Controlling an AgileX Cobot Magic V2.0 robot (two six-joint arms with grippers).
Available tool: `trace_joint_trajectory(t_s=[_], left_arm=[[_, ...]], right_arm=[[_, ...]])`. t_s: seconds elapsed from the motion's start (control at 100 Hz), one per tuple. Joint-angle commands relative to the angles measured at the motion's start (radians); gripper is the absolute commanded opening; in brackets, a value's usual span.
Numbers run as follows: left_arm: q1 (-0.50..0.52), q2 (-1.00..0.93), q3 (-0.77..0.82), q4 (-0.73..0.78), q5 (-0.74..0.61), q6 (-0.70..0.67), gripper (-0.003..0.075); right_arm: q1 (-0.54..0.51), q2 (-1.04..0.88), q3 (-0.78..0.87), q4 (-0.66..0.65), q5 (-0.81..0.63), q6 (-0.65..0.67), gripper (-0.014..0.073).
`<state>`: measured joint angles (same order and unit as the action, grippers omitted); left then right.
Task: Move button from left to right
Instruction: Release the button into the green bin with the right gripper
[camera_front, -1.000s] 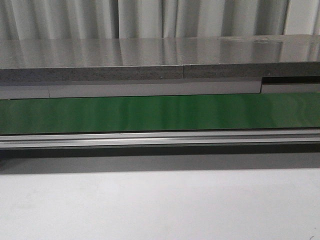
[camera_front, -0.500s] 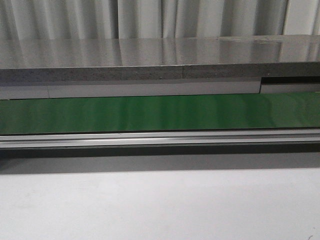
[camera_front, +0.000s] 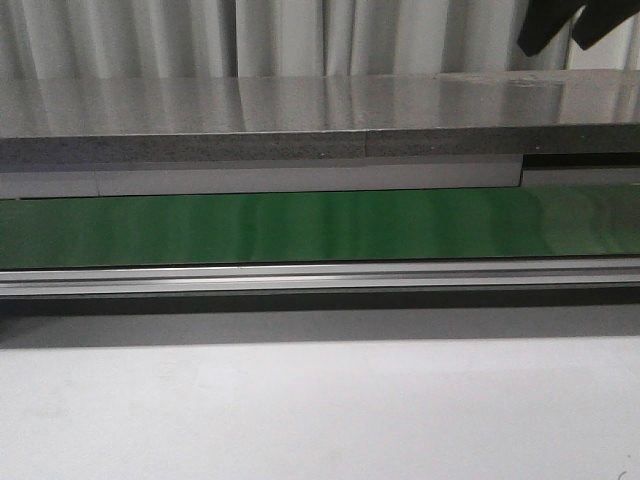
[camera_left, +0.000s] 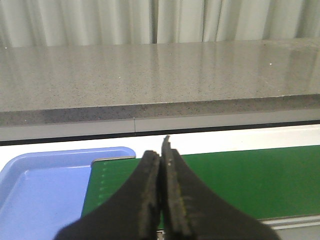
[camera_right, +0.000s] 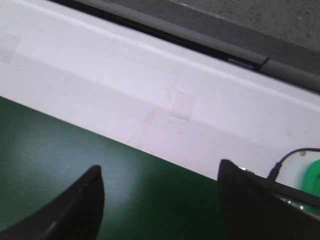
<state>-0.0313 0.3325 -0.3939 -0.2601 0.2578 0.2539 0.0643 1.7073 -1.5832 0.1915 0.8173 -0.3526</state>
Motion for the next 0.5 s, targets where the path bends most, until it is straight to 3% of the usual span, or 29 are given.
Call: trace_joint_trajectory(t_s=[0.0, 0.49], left_arm=[[-0.008, 0.008, -0.026, -0.014, -0.077, -0.002, -0.002], [-0.008, 0.008, -0.026, -0.014, -0.077, -0.002, -0.002]], right_arm=[[0.029, -0.111, 0.025, -0.008, -0.082, 0.007, 0.0489], [0.044, -0.592, 0.567, -0.008, -0.362, 0.056, 0.0489]])
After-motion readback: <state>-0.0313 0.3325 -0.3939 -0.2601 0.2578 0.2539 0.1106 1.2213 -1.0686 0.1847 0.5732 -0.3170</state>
